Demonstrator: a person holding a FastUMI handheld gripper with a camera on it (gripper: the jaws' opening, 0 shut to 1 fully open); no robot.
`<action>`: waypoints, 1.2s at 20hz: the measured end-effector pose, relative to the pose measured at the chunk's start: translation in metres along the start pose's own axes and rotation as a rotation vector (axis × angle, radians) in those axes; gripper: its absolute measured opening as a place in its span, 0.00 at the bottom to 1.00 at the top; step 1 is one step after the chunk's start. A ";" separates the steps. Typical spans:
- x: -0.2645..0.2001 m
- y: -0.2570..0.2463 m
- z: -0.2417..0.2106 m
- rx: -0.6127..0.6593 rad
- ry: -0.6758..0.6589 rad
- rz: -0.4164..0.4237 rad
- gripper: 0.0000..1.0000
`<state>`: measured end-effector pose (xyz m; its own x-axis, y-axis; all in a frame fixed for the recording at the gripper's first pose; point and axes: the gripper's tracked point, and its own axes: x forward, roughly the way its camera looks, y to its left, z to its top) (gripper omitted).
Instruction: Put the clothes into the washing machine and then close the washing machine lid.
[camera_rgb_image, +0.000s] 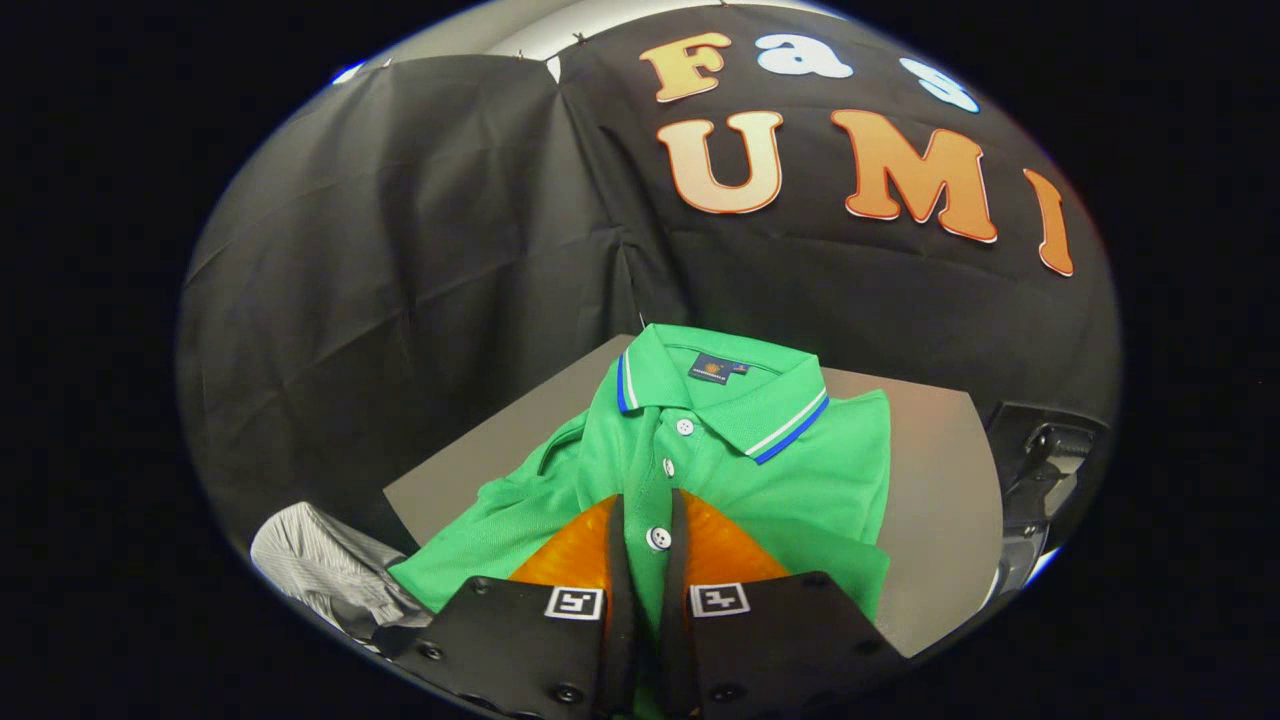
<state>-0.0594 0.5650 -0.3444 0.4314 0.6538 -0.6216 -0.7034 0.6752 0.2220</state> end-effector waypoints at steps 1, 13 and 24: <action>-0.007 0.001 0.002 0.015 -0.025 0.009 0.18; -0.117 0.012 0.089 0.069 -0.419 0.076 0.17; -0.250 -0.053 0.147 0.076 -0.620 0.030 0.17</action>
<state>-0.0466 0.4157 -0.0901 0.6758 0.7340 -0.0673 -0.6881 0.6610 0.2994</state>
